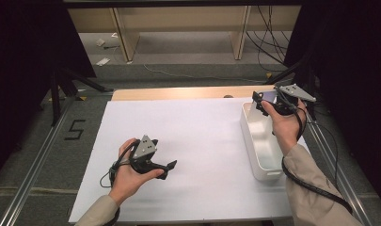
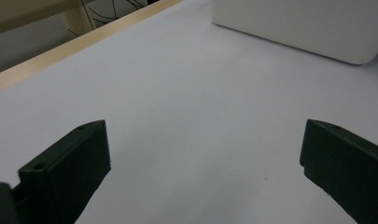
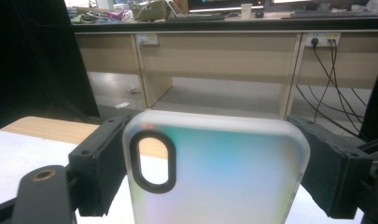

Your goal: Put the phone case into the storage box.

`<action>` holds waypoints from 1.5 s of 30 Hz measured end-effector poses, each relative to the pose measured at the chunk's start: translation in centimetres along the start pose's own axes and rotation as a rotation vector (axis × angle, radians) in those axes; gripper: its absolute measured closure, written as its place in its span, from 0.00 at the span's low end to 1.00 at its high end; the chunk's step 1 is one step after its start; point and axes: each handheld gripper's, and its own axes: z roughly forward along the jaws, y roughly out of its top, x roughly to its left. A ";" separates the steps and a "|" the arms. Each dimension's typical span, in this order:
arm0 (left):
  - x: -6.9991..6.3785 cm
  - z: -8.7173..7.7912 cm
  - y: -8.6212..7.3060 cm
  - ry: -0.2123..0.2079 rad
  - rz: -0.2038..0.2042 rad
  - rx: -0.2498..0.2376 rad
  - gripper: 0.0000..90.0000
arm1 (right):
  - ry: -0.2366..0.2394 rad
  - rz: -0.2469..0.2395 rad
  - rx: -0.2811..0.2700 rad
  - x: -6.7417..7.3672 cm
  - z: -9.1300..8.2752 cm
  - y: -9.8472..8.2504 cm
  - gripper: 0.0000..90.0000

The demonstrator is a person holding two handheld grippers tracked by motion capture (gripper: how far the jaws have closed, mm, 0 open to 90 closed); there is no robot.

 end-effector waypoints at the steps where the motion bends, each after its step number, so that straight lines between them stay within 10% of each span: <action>1: 0.0 0.0 0.0 0.000 -0.001 -0.001 0.01 | 0.000 0.001 0.000 0.0 0.0 0.0 0.20; 45: 0.0 0.1 0.1 -0.002 -0.003 -0.003 0.01 | -0.022 -0.024 0.044 0.0 1.8 -0.5 0.20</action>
